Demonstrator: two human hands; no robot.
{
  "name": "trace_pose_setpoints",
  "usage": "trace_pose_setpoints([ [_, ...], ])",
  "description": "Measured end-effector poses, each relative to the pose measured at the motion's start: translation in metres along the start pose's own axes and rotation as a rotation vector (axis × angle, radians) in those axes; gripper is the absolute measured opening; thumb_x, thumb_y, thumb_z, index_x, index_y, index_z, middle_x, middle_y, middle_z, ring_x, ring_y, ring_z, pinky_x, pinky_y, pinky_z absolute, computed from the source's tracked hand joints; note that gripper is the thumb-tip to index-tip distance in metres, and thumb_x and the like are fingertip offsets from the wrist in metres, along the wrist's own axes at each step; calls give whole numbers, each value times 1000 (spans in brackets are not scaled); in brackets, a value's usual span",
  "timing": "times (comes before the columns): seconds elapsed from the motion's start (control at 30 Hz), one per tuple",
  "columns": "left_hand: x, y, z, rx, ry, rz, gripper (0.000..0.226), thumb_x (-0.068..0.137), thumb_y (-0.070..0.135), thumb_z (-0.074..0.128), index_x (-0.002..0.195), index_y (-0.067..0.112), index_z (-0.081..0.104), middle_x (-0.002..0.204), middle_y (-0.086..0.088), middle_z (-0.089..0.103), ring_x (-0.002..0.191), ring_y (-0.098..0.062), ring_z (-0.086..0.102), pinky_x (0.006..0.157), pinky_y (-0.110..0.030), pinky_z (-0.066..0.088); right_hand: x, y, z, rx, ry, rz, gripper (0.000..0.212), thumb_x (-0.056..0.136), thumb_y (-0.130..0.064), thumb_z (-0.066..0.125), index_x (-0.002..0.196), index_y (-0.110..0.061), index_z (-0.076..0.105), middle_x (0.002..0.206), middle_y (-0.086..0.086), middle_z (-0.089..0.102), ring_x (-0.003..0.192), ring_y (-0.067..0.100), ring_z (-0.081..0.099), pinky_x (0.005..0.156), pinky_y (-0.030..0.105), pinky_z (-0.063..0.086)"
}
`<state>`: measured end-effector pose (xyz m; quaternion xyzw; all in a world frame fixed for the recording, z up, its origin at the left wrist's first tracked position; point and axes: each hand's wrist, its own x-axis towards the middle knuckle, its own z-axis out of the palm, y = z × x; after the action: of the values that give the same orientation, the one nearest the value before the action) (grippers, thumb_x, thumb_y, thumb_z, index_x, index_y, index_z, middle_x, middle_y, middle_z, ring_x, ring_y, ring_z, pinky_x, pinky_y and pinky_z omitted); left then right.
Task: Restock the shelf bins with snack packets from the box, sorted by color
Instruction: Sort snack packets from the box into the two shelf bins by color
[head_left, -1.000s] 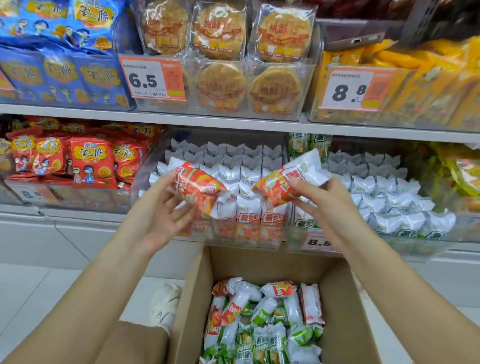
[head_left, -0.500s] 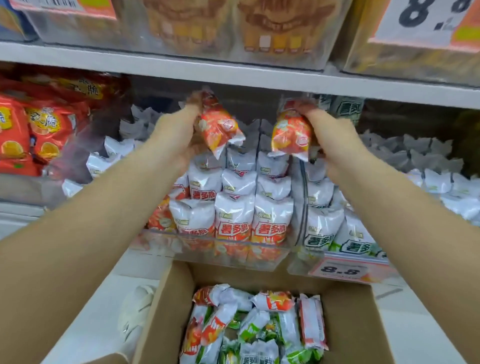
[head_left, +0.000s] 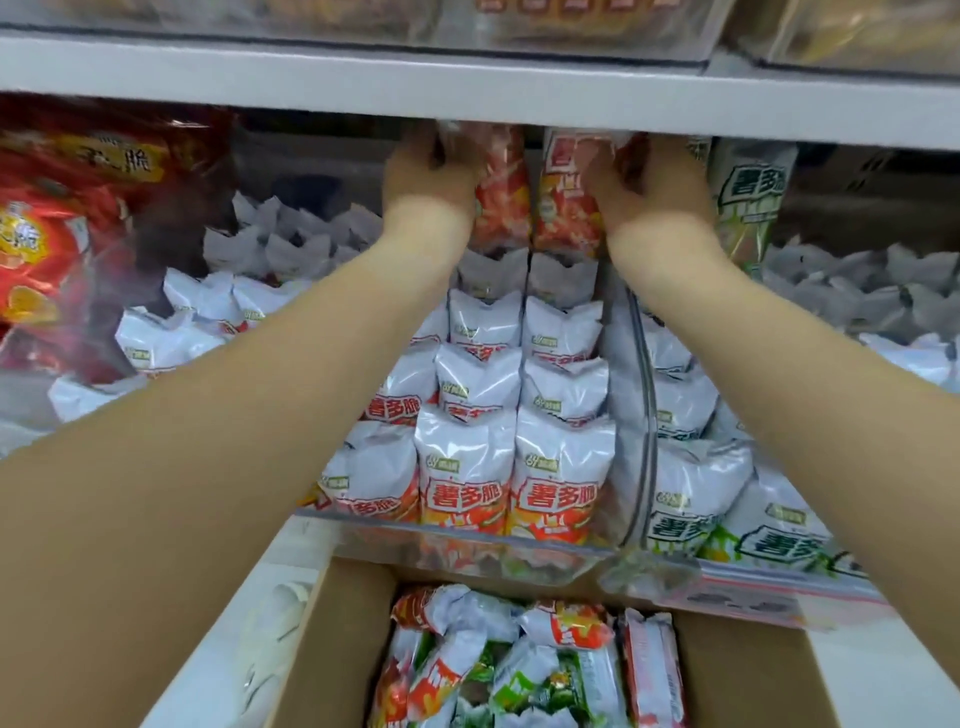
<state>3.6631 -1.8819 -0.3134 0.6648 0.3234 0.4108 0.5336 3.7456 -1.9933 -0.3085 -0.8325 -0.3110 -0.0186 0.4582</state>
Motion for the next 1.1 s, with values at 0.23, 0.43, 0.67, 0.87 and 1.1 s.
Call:
trace_pose_setpoints([
  [0.23, -1, -12, 2, 400, -202, 7, 40, 99, 40, 47, 130, 16, 52, 131, -3, 58, 120, -22, 54, 91, -25, 42, 6, -1, 2, -338, -85, -5, 50, 102, -42, 35, 137, -8, 37, 124, 16, 59, 118, 35, 52, 87, 39, 43],
  [0.43, -3, -16, 1, 354, -165, 32, 40, 98, 38, 51, 132, 17, 52, 132, -1, 58, 121, -19, 54, 93, -23, 41, 3, 4, 5, -303, -142, -11, 54, 92, -49, 53, 129, -10, 47, 127, 11, 59, 121, 32, 50, 98, 42, 43],
  [0.67, 6, -15, 0, 575, -265, 23, 45, 98, 44, 45, 134, 18, 51, 137, -3, 55, 125, -24, 50, 99, -29, 40, 7, -1, 5, -474, -192, -9, 60, 97, -46, 46, 136, -3, 36, 132, 16, 53, 125, 34, 46, 97, 41, 39],
  [0.87, 5, -13, -3, 554, -212, 32, 47, 95, 44, 52, 134, 18, 49, 136, -2, 56, 124, -24, 52, 100, -31, 43, 1, -7, 7, -456, -91, 6, 58, 96, -38, 54, 138, -4, 35, 136, 15, 49, 125, 32, 47, 93, 35, 40],
  [1.1, -3, -15, -9, 462, -135, 70, 37, 96, 33, 54, 128, 14, 54, 129, -5, 60, 119, -25, 54, 94, -30, 44, -3, -6, -2, -439, -49, 24, 36, 94, -18, 57, 128, -11, 46, 122, 10, 60, 109, 31, 60, 72, 31, 39],
])
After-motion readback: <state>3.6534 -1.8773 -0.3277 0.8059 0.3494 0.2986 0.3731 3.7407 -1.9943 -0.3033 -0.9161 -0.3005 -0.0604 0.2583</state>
